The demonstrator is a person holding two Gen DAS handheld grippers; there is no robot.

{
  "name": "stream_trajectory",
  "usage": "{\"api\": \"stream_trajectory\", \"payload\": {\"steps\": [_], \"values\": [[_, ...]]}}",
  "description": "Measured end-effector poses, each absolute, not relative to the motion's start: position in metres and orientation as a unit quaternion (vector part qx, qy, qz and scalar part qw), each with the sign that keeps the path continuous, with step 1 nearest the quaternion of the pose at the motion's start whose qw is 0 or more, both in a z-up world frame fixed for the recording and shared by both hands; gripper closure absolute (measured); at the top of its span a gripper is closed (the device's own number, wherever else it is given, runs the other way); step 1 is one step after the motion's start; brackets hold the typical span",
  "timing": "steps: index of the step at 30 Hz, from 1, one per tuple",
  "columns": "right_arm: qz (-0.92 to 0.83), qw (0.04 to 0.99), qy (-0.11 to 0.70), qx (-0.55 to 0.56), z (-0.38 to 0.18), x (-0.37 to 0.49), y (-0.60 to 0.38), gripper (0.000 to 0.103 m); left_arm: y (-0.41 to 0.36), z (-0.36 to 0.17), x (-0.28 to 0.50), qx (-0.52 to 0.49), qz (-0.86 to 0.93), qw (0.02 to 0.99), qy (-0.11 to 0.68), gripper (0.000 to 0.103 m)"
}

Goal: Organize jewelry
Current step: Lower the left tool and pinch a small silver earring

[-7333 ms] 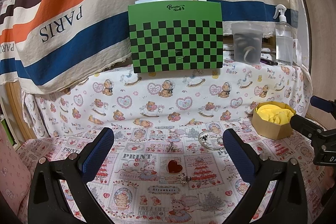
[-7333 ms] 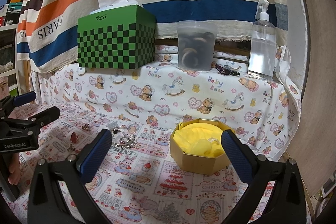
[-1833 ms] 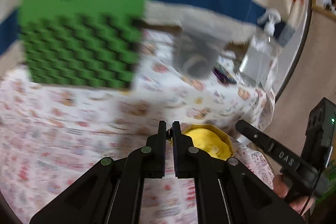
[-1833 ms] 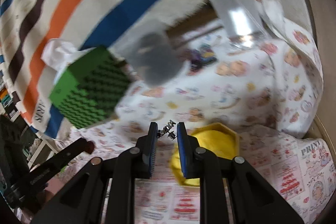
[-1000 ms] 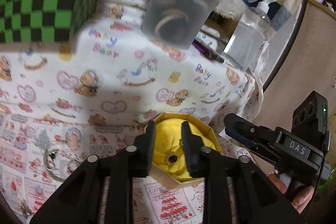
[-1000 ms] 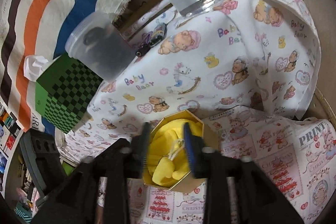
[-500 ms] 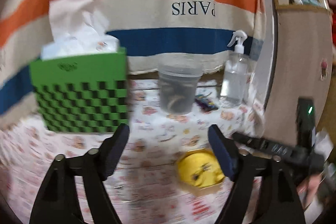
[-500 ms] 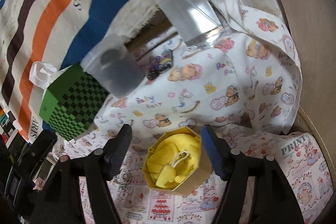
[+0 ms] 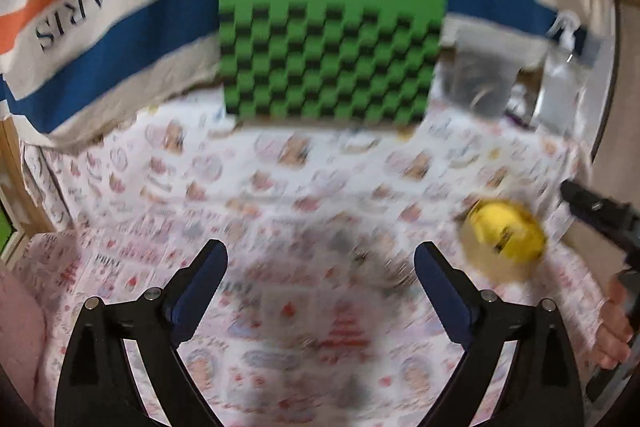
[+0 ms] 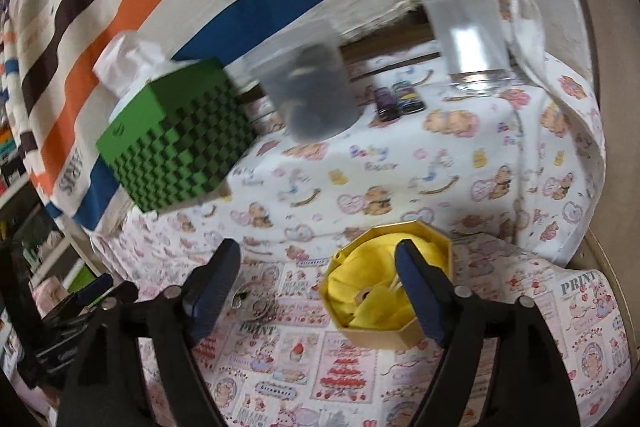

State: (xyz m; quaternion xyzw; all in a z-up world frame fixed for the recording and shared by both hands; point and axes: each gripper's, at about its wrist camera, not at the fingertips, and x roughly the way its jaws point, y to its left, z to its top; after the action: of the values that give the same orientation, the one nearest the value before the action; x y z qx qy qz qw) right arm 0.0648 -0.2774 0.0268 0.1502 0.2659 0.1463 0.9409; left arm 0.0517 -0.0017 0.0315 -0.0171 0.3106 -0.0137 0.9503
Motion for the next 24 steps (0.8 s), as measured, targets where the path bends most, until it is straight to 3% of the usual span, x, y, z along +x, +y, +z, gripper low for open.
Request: {"api": "stream_trajectory", "payload": {"steps": [6,13,24], "values": [[0.137,0.946,0.270,0.118,0.020,0.065,-0.260,0.013,0.005,0.018,0.061,0.004,0.004,0.932,0.362,0.011],[0.127,0.946,0.283,0.092,0.010,0.069,-0.249,0.011,-0.014,-0.011,0.070,0.056,0.008,0.900,0.432,0.039],[0.114,0.944,0.297,0.084,0.003,0.073,-0.246,0.009,-0.018,-0.036,0.079,0.055,-0.003,0.870,0.489,0.069]]}}
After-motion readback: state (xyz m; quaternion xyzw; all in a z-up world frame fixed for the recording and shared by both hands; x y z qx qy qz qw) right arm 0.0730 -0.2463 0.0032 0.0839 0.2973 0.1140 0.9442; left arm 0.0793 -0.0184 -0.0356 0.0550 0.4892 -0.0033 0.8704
